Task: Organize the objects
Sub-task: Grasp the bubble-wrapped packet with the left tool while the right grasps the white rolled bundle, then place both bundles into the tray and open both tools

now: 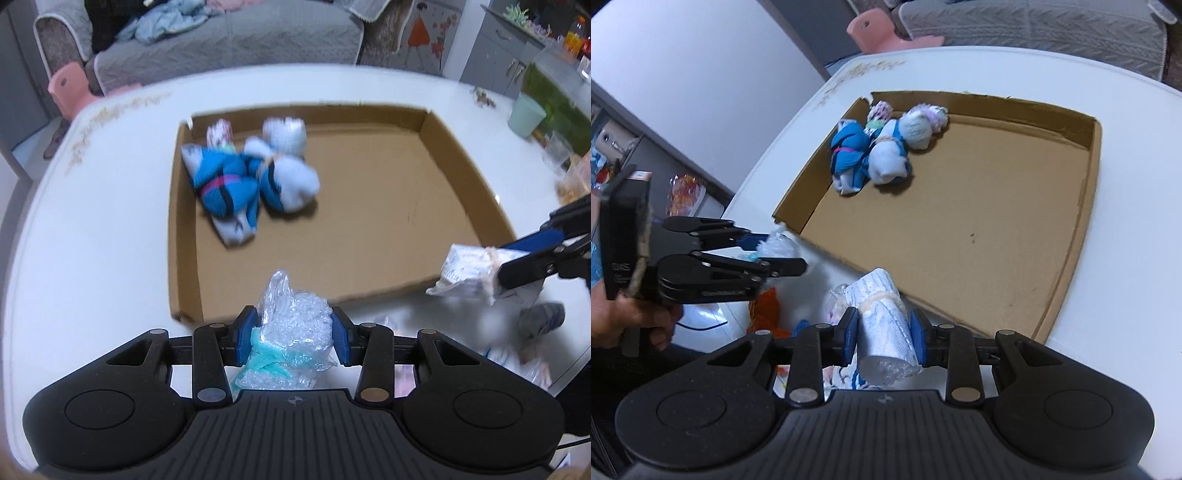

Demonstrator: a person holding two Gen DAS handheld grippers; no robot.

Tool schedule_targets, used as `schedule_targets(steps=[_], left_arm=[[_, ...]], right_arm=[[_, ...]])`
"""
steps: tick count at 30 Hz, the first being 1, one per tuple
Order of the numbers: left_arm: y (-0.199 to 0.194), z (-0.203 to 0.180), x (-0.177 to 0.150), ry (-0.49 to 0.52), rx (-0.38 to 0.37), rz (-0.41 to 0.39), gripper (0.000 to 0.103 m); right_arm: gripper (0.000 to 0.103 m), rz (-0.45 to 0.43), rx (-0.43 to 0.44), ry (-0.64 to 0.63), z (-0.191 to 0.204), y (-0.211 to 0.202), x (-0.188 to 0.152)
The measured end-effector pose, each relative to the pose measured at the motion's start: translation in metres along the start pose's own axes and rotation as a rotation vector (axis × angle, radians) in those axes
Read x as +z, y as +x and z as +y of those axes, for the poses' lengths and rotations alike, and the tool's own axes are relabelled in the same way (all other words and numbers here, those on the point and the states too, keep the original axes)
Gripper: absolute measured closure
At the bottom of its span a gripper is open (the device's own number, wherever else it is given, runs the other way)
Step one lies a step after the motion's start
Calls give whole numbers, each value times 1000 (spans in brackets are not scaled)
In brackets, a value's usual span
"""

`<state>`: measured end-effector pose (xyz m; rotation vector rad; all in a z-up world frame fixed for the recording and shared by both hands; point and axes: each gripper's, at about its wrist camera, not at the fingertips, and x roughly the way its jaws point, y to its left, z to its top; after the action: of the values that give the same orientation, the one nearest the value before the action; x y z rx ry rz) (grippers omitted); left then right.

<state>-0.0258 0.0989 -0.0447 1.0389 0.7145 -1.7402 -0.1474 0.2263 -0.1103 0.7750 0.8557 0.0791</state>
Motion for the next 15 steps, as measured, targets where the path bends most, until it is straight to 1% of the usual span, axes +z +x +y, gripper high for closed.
schedule_targets(steps=[3,7,11,13,15], left_arm=[[-11,7,16,-2,11,-45,54],[-22,19,35,-29,14,-100,55],[-20,25,49,-29,20,-126,57],[-16,26,53,-30,8,-130,58],[-10,25,56,-12,8,-134,59]], right_arm=[[76,-48,8,23,-3,-7,4],[76,-146,29,60,-7,-21,13],[76,-240,33,65,1,-26,27],[76,-274,32,59,6,-24,36],[77,-302,51,53,10,-19,44]])
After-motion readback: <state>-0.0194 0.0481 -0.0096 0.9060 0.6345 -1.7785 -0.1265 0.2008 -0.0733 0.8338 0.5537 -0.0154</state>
